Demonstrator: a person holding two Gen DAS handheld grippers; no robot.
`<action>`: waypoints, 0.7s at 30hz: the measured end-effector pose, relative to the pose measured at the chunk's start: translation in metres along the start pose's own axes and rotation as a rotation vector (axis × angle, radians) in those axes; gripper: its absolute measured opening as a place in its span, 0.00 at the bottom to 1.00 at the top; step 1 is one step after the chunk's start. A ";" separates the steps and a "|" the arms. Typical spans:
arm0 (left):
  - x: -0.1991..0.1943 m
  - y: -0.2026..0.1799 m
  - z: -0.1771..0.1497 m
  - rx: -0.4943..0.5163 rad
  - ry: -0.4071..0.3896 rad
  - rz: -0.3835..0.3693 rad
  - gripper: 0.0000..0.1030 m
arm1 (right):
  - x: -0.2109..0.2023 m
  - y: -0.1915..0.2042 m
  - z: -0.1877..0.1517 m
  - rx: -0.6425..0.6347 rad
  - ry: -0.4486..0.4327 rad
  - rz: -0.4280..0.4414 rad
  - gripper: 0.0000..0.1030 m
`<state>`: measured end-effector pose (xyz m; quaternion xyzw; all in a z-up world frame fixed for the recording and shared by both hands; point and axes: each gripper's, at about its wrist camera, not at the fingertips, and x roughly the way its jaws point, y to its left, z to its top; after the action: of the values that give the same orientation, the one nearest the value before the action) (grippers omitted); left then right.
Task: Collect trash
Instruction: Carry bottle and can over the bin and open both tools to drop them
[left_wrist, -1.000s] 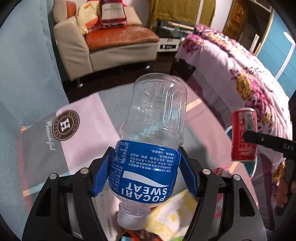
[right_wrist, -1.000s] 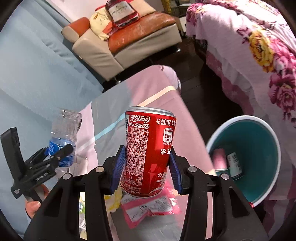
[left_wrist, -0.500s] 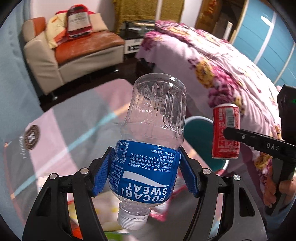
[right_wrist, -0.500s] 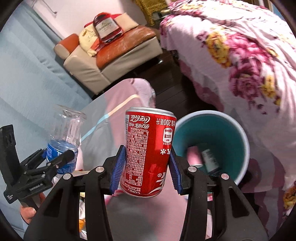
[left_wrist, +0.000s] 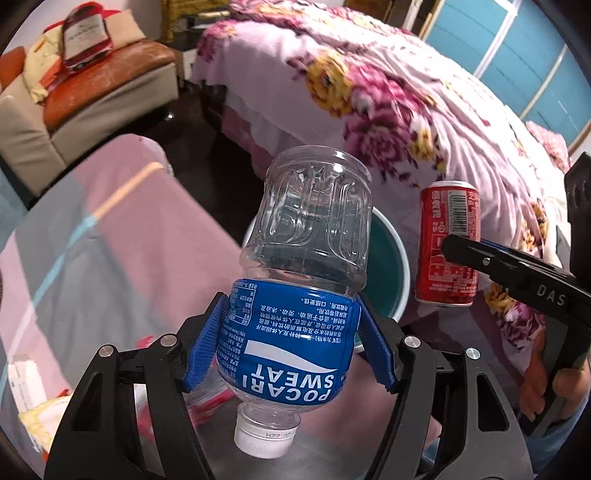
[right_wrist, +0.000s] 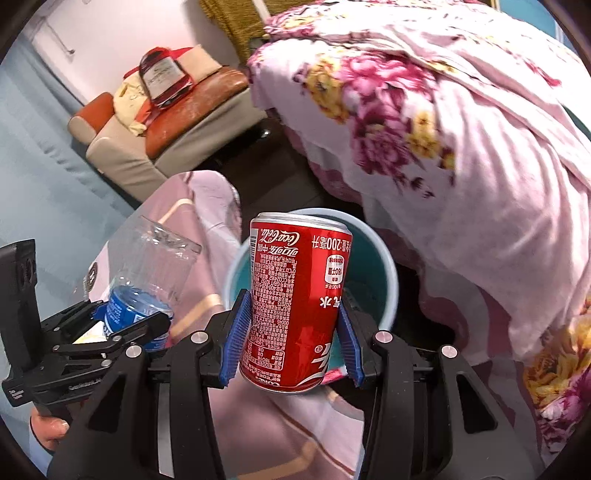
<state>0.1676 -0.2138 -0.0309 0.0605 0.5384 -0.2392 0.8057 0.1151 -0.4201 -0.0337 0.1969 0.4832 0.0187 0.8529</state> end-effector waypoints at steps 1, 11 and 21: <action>0.005 -0.004 0.002 0.004 0.007 -0.002 0.67 | -0.001 -0.003 0.000 0.002 -0.001 -0.005 0.42; 0.050 -0.018 0.009 0.010 0.083 -0.014 0.68 | 0.010 -0.017 0.002 0.003 0.017 -0.032 0.42; 0.067 -0.013 0.016 -0.005 0.107 -0.028 0.68 | 0.018 -0.023 0.009 0.013 0.031 -0.056 0.42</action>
<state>0.1956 -0.2520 -0.0826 0.0636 0.5821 -0.2457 0.7725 0.1288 -0.4406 -0.0526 0.1888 0.5018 -0.0053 0.8441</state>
